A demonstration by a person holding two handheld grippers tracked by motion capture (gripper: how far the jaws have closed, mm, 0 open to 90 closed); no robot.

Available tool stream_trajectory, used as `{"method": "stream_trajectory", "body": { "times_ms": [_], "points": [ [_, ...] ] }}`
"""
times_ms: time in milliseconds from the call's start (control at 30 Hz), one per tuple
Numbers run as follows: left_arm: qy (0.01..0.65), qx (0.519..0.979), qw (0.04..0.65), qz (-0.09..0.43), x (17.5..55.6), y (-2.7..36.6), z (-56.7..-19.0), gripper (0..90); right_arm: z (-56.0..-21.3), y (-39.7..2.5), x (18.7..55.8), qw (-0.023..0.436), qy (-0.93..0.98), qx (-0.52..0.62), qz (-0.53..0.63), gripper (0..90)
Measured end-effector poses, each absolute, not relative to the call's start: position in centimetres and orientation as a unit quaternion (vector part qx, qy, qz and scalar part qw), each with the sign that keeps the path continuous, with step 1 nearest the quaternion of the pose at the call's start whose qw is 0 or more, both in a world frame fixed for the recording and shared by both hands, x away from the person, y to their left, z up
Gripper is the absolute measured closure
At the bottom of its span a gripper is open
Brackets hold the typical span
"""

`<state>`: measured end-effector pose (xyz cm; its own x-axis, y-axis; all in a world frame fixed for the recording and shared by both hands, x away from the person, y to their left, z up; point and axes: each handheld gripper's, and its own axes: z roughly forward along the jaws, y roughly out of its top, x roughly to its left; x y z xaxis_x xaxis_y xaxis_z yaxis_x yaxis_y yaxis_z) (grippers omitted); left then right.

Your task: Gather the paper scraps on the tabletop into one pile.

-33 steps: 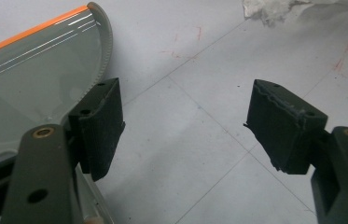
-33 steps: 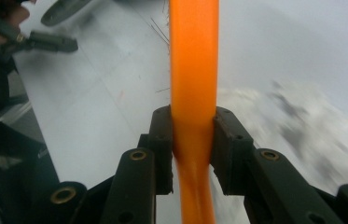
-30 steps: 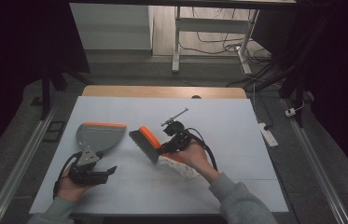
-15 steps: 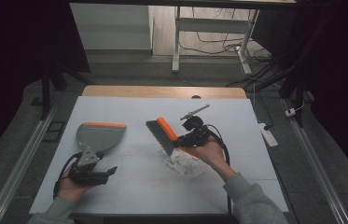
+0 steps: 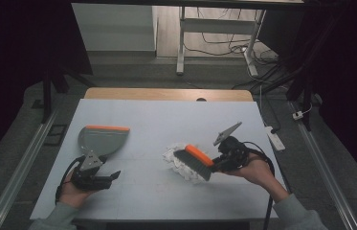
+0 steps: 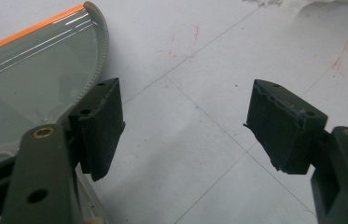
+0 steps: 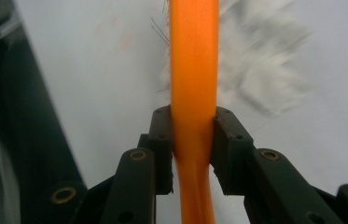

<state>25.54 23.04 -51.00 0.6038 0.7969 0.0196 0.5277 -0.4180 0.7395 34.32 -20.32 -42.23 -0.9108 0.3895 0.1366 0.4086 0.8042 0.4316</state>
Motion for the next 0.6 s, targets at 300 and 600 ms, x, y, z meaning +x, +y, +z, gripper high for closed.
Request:
{"method": "stream_trajectory", "body": {
  "times_ms": [300, 600],
  "points": [
    [0.405, 0.821, 0.356, 0.188, 25.5, 23.1, -51.0, 28.3, -44.5, -17.4, 34.2, 0.001, -0.973, -0.135, -0.186, 71.3],
    [0.405, 0.821, 0.357, 0.187, 25.5, 23.1, -51.1, 28.4, -44.2, -17.0, 36.7, -0.024, -0.969, -0.118, -0.216, 71.3]
  ]
}}
